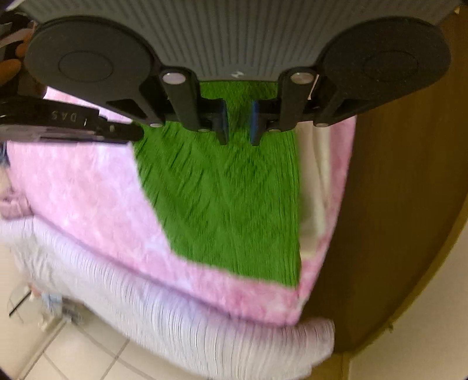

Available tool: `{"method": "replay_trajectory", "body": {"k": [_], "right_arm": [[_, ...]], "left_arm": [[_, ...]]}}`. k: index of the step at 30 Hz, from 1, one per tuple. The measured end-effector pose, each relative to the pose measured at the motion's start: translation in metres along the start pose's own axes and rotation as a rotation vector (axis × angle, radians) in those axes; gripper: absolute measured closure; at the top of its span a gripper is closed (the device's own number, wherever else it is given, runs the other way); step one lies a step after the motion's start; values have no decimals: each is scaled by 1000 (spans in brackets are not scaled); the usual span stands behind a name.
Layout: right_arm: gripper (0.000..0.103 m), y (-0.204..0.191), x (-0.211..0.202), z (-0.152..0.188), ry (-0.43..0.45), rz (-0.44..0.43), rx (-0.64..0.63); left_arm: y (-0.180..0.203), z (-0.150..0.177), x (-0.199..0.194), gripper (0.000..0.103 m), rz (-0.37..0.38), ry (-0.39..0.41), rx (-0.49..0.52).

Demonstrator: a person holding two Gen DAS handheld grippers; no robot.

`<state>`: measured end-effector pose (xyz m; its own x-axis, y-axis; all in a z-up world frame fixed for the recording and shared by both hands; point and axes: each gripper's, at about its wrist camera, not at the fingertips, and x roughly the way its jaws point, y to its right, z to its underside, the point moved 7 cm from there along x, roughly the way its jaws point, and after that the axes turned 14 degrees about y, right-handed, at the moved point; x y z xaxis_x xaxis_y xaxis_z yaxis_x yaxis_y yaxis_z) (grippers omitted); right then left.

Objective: Fold clothes
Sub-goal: 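Grasp the vest edge with both grippers and straighten it on the towel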

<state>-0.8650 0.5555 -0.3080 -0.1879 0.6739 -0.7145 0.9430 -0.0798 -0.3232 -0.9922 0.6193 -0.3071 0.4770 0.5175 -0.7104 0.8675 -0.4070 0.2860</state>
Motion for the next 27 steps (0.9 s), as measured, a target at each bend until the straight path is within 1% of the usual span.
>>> {"method": "replay_trajectory", "body": {"k": [1, 3, 5, 6, 8, 10, 12, 15, 17, 19, 20, 21, 23, 25, 27], "right_arm": [[75, -3, 5, 6, -11, -1, -13], [76, -12, 19, 25, -69, -17, -57], [76, -17, 27, 37, -76, 14, -147], [76, -20, 27, 38, -79, 23, -171], [75, -20, 26, 30, -109, 20, -152], [75, -11, 20, 17, -116, 11, -82], [75, -4, 11, 1, -73, 22, -44], [75, 10, 10, -28, 4, 52, -12], [75, 21, 19, -45, 31, 59, 11], [75, 26, 32, -58, 45, 63, 12], [75, 27, 40, -60, 38, 64, 0], [75, 28, 50, -56, 10, 71, -12], [75, 30, 64, -43, -29, 71, -22], [75, 27, 63, -42, -32, 70, -49], [75, 23, 56, -51, -50, 58, -64]], "left_arm": [[0, 9, 6, 92, -11, -19, 16], [-1, 23, 9, 90, -39, -16, 63], [-3, 28, 10, 90, -46, -25, 40], [-3, 27, 9, 90, -52, -26, 38], [-1, 22, 7, 91, -58, -43, 57], [2, 15, 2, 92, -58, -55, 46], [5, 0, -7, 93, -54, -43, 50], [6, -23, -5, 92, -57, -9, 63], [2, -36, 5, 92, -63, 23, 70], [-7, -39, 24, 92, -98, 19, 93], [-12, -41, 33, 92, -116, 16, 105], [-19, -37, 43, 92, -136, -14, 106], [-33, -24, 56, 88, -165, -54, 78], [-38, -23, 53, 88, -163, -59, 29], [-33, -38, 45, 92, -160, -51, 44]]}}
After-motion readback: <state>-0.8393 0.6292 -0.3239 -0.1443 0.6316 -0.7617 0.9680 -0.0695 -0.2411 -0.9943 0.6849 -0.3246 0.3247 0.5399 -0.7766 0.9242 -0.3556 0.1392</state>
